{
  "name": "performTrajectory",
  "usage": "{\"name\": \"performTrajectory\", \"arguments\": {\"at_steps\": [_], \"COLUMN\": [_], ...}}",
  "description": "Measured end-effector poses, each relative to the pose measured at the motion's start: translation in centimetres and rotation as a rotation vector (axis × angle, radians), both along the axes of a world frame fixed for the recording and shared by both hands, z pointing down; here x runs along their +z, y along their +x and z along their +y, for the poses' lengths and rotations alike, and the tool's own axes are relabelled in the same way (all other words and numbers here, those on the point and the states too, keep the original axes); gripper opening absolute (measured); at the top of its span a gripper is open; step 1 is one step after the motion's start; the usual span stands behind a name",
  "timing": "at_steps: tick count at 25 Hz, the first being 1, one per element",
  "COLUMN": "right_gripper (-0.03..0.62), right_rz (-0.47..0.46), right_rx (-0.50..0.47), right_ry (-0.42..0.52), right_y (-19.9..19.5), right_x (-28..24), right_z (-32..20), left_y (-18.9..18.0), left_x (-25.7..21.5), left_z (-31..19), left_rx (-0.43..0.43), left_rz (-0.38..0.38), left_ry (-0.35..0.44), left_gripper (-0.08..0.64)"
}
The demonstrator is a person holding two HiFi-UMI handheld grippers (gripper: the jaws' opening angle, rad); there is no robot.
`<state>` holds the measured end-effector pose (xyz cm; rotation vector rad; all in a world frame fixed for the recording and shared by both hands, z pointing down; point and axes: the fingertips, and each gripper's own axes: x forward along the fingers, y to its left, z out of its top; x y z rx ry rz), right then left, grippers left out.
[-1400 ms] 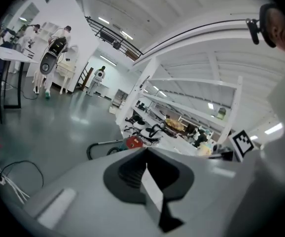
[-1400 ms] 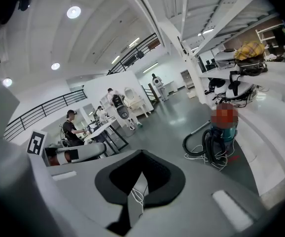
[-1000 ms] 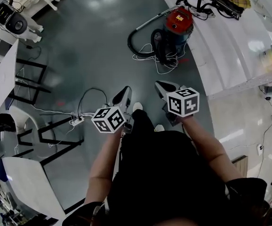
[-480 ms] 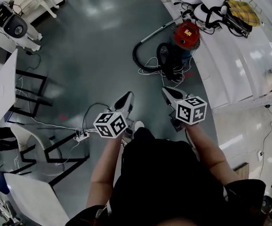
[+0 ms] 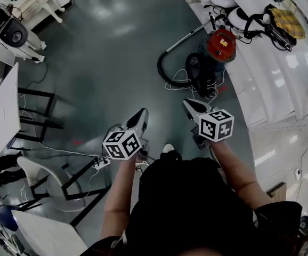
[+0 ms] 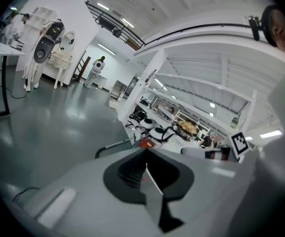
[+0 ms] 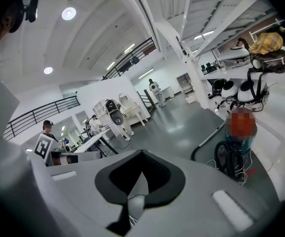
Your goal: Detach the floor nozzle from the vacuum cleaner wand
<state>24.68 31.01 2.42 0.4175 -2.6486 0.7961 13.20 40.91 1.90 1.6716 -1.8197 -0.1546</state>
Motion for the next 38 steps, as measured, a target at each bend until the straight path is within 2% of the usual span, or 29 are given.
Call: {"name": "performTrajectory", "arguments": {"at_steps": [6, 13, 18, 21, 29, 34, 38], "right_gripper": [-0.002, -0.002, -0.003, -0.003, -0.003, -0.003, -0.003], "right_rz": [0.0, 0.019, -0.006, -0.007, 0.012, 0.013, 0.024], "right_rx": [0.049, 0.03, 0.043, 0.034, 0.036, 0.038, 0.035], "right_ry": [-0.01, -0.003, -0.057, -0.038, -0.065, -0.102, -0.121], "right_y": [-3.6, -7.0, -10.0, -12.3, -18.6, -22.3, -23.8], "right_x": [0.6, 0.8, 1.5, 1.7, 3.3, 4.2, 5.4], "right_z": [-0.7, -1.8, -3.4, -5.3, -11.0, -13.8, -16.3], "left_y": [-4.9, -7.3, -9.6, -11.8, -16.9, -19.3, -21.0], "left_x": [0.8, 1.5, 3.3, 3.4, 2.7, 2.5, 3.7], "left_z": [0.8, -0.3, -1.3, -3.1, -9.8, -14.2, -17.1], "left_rx": [-0.011, -0.035, -0.061, -0.089, -0.057, 0.021, 0.035], "left_rz": [0.016, 0.046, 0.056, 0.058, 0.074, 0.046, 0.055], "left_ry": [-0.01, -0.008, -0.04, -0.042, -0.072, -0.093, -0.113], "left_gripper": [0.011, 0.011, 0.011, 0.011, 0.011, 0.011, 0.011]}}
